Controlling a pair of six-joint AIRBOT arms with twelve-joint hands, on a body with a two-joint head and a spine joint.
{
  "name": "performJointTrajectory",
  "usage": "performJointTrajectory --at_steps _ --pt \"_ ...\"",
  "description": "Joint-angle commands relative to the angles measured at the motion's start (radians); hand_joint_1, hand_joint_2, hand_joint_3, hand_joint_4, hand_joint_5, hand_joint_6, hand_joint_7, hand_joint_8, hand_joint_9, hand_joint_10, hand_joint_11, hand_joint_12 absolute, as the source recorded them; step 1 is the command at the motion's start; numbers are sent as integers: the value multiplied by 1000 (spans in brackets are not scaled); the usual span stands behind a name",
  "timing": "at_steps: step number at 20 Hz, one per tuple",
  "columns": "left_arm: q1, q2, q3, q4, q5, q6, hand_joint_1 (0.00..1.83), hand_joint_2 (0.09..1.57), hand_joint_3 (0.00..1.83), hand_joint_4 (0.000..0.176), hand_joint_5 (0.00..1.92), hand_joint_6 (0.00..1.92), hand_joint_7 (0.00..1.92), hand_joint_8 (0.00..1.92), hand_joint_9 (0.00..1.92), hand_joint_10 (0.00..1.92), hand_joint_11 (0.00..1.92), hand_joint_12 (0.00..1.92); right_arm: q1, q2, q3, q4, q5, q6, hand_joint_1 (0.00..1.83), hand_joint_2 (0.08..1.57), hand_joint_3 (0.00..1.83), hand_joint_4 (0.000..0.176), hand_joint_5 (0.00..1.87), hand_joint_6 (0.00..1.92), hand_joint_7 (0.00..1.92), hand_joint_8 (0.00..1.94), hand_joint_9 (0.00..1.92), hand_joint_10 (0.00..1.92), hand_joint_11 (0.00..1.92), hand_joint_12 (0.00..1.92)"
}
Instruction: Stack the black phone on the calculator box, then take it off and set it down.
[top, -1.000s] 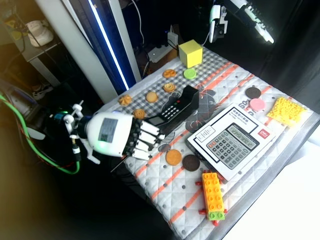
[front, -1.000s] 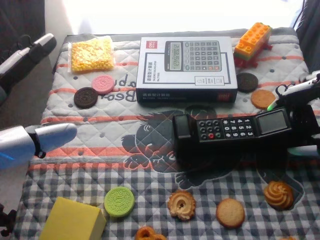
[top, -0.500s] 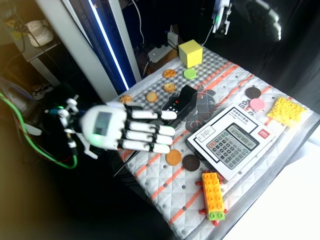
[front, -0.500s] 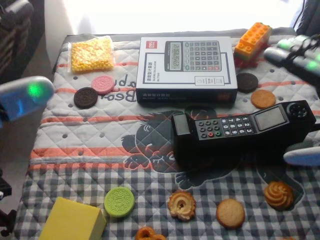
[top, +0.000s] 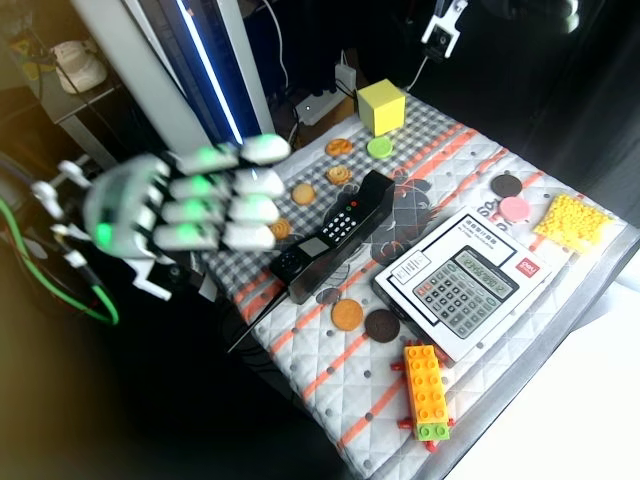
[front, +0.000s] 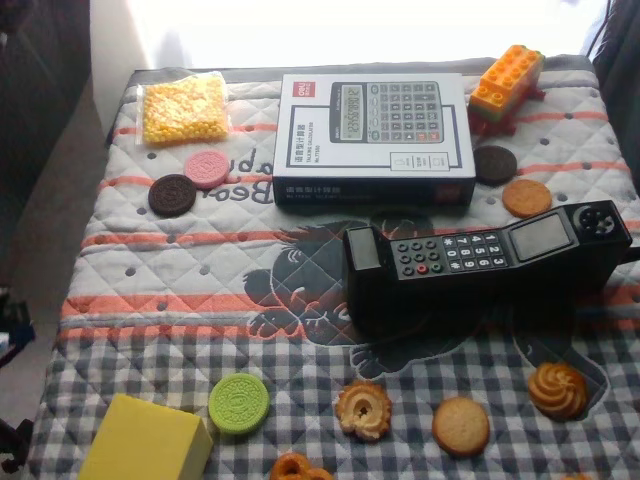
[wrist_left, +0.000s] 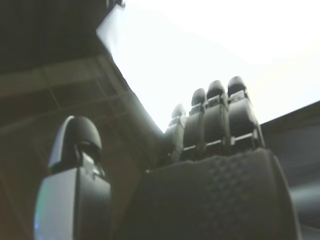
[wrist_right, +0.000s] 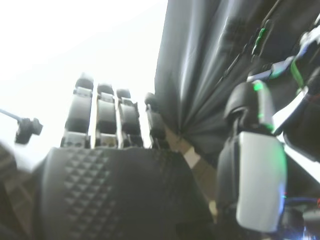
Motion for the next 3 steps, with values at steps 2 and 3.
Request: performJointTrajectory --at_steps 2,3 --pt "-51 -2 3 51 -133 5 0 1217 0 97 189 13 3 0 28 0 4 2 47 9 -2 -43 132 -12 255 1208 10 85 247 12 0 0 0 0 0 0" --pt "-73 -5 4 66 -133 9 0 1303 14 142 182 6 57 3 34 1 0 0 62 9 -2 -62 132 -15 252 1196 0 81 232 2 32 12 0 0 0 0"
